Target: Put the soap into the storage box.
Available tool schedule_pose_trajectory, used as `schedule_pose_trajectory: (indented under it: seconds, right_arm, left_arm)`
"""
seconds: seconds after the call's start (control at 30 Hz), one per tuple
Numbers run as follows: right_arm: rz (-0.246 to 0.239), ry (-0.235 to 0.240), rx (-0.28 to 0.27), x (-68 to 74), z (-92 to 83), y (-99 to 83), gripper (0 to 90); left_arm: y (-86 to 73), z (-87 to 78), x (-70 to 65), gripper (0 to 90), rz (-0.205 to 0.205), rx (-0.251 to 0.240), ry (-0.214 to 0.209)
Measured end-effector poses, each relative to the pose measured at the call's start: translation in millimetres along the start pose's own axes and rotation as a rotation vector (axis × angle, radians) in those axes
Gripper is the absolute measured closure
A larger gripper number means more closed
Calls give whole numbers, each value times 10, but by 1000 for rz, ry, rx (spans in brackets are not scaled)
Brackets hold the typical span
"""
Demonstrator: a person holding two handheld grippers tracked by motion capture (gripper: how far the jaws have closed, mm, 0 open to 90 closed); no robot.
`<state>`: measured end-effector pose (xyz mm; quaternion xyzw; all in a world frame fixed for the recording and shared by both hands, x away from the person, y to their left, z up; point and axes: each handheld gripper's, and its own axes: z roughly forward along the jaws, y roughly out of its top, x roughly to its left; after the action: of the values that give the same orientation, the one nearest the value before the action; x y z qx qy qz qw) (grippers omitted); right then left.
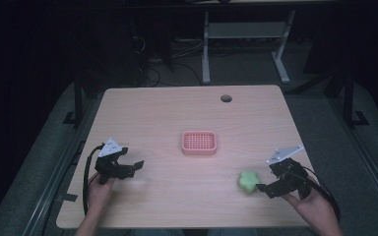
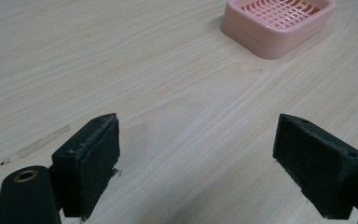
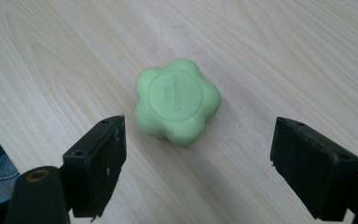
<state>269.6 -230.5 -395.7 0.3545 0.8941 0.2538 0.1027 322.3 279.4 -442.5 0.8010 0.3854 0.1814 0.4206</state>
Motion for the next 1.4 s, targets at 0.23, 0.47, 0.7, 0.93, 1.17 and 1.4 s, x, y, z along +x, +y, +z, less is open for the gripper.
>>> schedule_pose_trajectory:
  seconds: [0.23, 0.47, 0.7, 0.93, 1.17, 1.4]
  right_arm:
    - [-25, 16, 41, 41, 62, 134, 177]
    - [-33, 35, 96, 57, 190, 248, 176]
    - [-38, 50, 132, 80, 304, 320, 172]
    - [-33, 45, 198, 69, 472, 367, 159]
    - [-35, 42, 243, 87, 581, 377, 160]
    - [-47, 12, 288, 102, 673, 383, 165]
  left_arm:
    - [3, -1, 3, 144, -2, 2, 1]
    - [4, -6, 6, 144, -5, 3, 0]
    - [4, -5, 6, 144, -4, 2, 0]
    - [3, -4, 7, 144, -7, 0, -1]
    - [5, -9, 8, 144, -10, 0, -1]
    - [5, -10, 12, 144, -7, -3, 0]
